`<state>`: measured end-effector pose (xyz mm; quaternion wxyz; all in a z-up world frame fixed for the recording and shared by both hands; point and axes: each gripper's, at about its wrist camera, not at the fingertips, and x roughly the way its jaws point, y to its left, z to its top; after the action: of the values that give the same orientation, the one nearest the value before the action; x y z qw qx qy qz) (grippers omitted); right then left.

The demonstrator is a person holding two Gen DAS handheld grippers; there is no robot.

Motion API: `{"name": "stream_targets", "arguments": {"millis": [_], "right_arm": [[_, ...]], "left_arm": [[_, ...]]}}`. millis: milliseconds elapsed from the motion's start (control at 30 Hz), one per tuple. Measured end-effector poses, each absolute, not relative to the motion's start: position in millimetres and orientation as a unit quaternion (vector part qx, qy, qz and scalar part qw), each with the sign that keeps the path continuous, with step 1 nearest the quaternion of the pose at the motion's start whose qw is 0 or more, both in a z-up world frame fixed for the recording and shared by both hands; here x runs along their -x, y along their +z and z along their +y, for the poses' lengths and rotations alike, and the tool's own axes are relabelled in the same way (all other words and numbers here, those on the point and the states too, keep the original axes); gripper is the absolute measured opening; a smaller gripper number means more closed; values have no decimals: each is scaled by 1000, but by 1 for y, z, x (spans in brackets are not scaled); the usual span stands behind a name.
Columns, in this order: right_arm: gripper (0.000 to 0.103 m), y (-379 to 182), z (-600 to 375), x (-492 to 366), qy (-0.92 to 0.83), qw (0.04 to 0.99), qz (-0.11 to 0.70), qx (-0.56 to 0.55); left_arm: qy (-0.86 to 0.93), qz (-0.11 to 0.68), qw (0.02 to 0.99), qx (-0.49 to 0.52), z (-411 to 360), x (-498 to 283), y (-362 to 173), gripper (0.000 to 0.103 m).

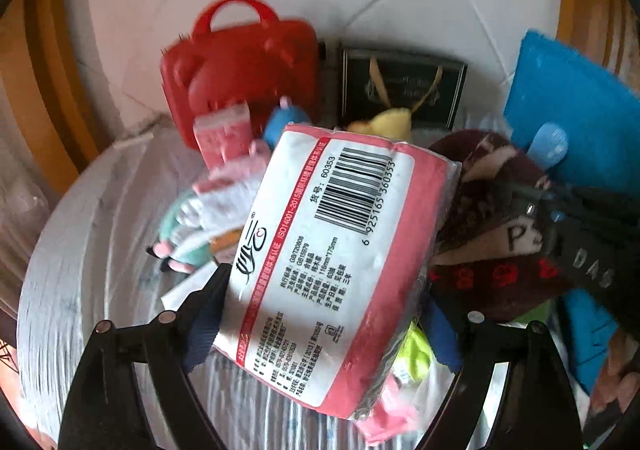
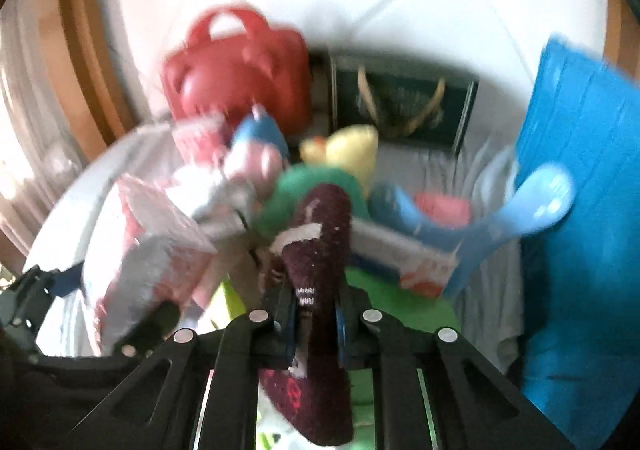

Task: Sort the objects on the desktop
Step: 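Grasp the pink-white tissue pack with left tool while right tool grasps maroon knit hat, then carry tissue pack and maroon hat into the blue crate and release both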

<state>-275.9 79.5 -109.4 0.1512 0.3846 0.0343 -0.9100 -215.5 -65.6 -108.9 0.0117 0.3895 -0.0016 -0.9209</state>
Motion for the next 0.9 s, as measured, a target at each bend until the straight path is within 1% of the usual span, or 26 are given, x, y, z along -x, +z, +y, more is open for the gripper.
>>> {"name": "stream_targets", "arguments": {"millis": [200,467,633,900], "right_arm": [[14,-27,77,240,-941,149,48,-300],[14,63,117,197,-968,100,21,-228],[14,109,165,166,-980,64,9,-186],[14,166,287,110,-993,25,-7,-118]], "left_arm": [[-938,11,8,-346,-71,187,-59,86],[-951,13,-29,-307,-42,164,-7,86],[-959,6,-58,-277,4,147,28,86],[-969,3,-100,-226,117,117,80,86]]}}
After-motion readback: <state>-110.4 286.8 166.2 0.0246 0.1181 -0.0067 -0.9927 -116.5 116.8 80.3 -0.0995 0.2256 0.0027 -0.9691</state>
